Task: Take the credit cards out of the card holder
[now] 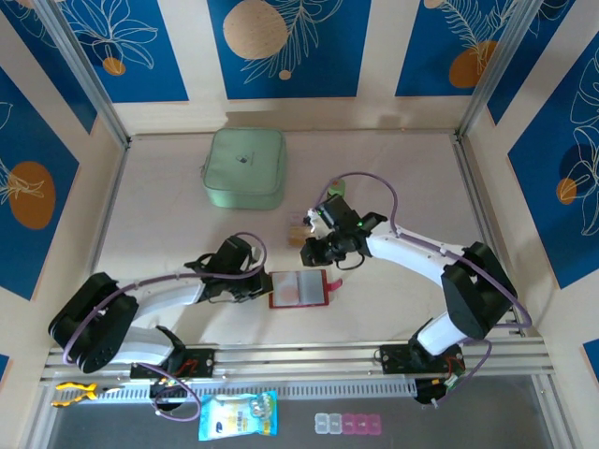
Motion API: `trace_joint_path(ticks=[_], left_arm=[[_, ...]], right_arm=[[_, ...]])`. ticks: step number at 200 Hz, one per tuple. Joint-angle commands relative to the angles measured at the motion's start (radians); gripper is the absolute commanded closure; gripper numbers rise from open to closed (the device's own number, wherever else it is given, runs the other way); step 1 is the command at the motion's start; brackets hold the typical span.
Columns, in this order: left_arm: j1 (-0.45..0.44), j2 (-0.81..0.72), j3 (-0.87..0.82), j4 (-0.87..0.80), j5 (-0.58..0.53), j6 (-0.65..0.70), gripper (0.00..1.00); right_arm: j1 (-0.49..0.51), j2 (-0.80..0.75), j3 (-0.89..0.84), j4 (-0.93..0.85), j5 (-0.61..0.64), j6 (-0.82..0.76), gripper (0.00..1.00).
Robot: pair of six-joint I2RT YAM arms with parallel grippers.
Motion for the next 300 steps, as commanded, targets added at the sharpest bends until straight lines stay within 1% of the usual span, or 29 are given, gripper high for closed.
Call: trace_joint_path(ticks=[1, 23, 64, 93, 124, 213, 246, 277, 300], left_arm=[[-0.021, -0.005, -0.015, -0.013, -0.04, -0.02, 0.92], [-0.032, 0.006, -0.021, 0.001, -0.049, -0.029, 0.93], [-0.044, -0.008, -0.016, -0.019, -0.071, -0.029, 0.93], [-0.048, -0.031, -0.022, -0.034, -0.083, -0.029, 0.93], [-0.048, -0.031, -0.036, -0.032, -0.089, -0.028, 0.93], [-0.048, -0.035, -0.054, -0.041, -0.107, -0.028, 0.94], [-0.049, -0.019, -0.05, -0.037, -0.095, -0.024, 0.93], [-0.049, -0.018, -0.048, -0.043, -0.096, -0.019, 0.93], [-0.049, -0.022, -0.05, -0.049, -0.101, -0.02, 0.93]], right_arm=[[0.031, -0.003, -0.02, 0.073, -0.093, 0.22, 0.91], [0.071, 0.031, -0.018, 0.063, -0.089, 0.251, 0.9], [0.129, 0.087, -0.012, 0.049, -0.047, 0.289, 0.8], [0.139, 0.117, -0.007, 0.044, -0.024, 0.315, 0.74], [0.145, 0.141, -0.003, 0.077, -0.037, 0.333, 0.71], [0.151, 0.202, 0.026, 0.085, -0.047, 0.34, 0.72], [0.15, 0.225, 0.026, 0.097, -0.055, 0.341, 0.71], [0.15, 0.23, 0.012, 0.144, -0.077, 0.353, 0.73], [0.15, 0.244, 0.018, 0.13, -0.073, 0.35, 0.74]])
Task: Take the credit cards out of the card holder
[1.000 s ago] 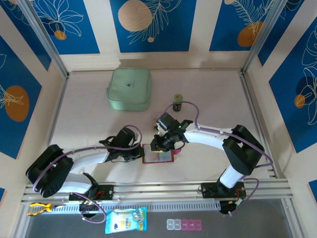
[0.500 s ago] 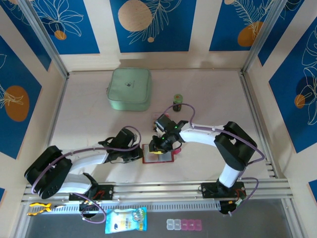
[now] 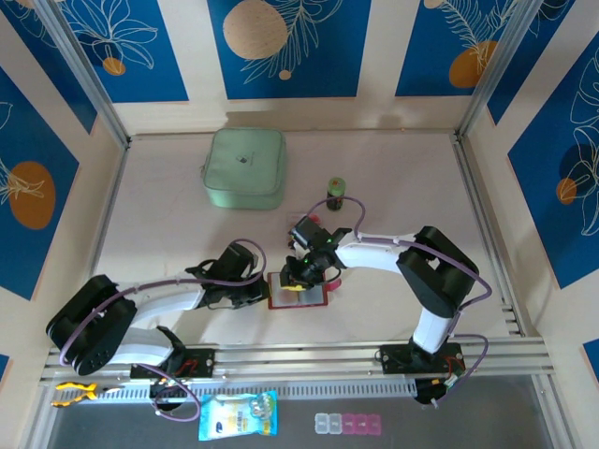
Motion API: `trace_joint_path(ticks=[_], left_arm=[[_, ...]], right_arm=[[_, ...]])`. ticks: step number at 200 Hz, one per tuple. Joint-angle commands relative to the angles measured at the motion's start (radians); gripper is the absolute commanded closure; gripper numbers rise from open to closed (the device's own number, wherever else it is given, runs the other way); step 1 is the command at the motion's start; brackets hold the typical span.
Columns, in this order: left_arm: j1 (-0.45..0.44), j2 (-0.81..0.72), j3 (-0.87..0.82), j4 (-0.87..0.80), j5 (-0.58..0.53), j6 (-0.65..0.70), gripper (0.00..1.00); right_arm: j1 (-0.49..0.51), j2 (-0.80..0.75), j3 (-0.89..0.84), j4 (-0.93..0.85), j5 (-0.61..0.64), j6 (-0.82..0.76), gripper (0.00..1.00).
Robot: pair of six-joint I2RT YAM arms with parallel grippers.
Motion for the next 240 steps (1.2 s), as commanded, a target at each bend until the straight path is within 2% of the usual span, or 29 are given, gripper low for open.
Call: trace_joint_path(ticks=[1, 45, 129, 240], left_arm=[[-0.008, -0.002, -0.013, -0.03, -0.015, 0.002, 0.93], [-0.008, -0.011, -0.004, -0.049, -0.02, 0.004, 0.93], [-0.006, -0.006, 0.018, -0.075, -0.024, 0.016, 0.93], [-0.007, -0.071, 0.1, -0.156, -0.036, 0.031, 0.92]], right_arm=[[0.007, 0.02, 0.016, 0.002, -0.027, 0.012, 0.74], [0.002, 0.027, 0.032, -0.078, 0.026, -0.006, 0.73], [-0.019, -0.011, 0.014, -0.12, 0.058, -0.03, 0.73], [-0.089, -0.041, -0.142, 0.106, -0.107, -0.005, 0.75]])
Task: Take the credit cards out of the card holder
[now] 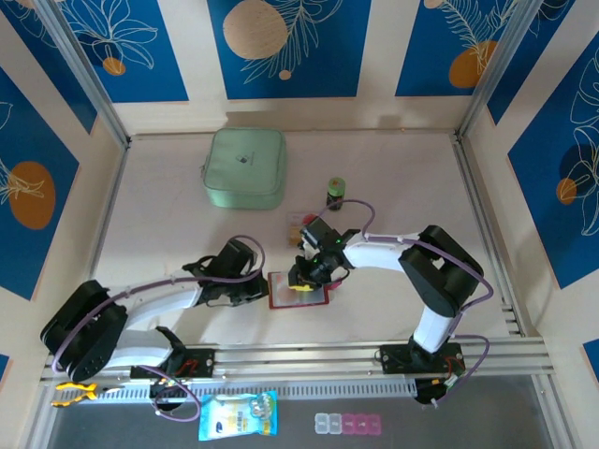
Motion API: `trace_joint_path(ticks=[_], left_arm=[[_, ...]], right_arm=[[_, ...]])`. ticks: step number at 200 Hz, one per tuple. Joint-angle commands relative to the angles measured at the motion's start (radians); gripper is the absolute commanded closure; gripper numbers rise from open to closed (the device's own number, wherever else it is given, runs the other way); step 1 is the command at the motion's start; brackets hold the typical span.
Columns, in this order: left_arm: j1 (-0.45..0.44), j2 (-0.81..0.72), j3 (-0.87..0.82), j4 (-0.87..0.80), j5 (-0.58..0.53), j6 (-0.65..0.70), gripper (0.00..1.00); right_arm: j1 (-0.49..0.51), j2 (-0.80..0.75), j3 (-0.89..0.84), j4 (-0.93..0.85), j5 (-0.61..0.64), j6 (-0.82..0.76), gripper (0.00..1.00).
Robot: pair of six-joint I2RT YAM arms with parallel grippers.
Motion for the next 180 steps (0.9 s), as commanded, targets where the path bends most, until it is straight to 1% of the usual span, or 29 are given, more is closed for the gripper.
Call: trace_joint_path(ticks=[1, 54, 112, 180], left_arm=[[-0.006, -0.023, 0.043, -0.041, -0.017, 0.019, 0.91], [-0.011, -0.002, 0.058, 0.031, 0.006, -0.019, 0.85], [-0.022, 0.078, 0.076, 0.11, 0.03, -0.049, 0.72], [-0.035, 0.161, 0.106, 0.146, 0.029, -0.064, 0.7]], right_arm=[[-0.018, -0.024, -0.055, 0.051, -0.059, 0.01, 0.75], [-0.059, -0.034, -0.116, 0.113, -0.13, -0.005, 0.77], [-0.1, -0.013, -0.173, 0.2, -0.217, -0.006, 0.8], [-0.133, 0.015, -0.205, 0.266, -0.282, -0.006, 0.81]])
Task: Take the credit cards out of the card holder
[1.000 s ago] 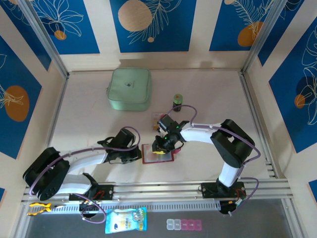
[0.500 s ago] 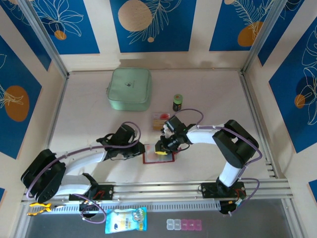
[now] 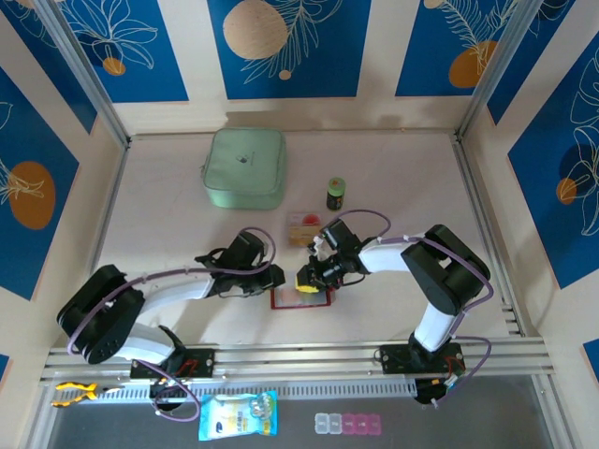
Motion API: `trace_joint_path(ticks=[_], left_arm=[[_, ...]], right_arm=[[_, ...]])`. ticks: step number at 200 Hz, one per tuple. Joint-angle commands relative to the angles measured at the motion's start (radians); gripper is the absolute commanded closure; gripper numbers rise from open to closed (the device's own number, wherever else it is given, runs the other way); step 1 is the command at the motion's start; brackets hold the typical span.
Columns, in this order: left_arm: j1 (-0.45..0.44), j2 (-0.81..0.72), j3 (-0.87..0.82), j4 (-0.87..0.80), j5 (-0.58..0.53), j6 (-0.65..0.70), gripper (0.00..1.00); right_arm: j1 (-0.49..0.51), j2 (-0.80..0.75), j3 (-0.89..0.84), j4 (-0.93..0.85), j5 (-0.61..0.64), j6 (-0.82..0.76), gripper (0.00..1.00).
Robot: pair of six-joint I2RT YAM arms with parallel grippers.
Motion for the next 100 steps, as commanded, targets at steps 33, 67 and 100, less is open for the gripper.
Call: trace_joint_path(ticks=[33, 67, 100], left_arm=[[-0.018, 0.065, 0.033, 0.042, 0.019, -0.02, 0.7], [-0.024, 0.085, 0.037, 0.066, 0.027, -0.031, 0.7], [-0.032, 0.086, 0.051, 0.07, 0.036, -0.037, 0.73]], right_arm=[[-0.031, 0.027, -0.05, 0.037, -0.059, 0.0, 0.81], [-0.033, 0.032, -0.063, 0.069, -0.083, 0.017, 0.81], [-0.033, 0.014, -0.061, 0.073, -0.085, 0.02, 0.81]])
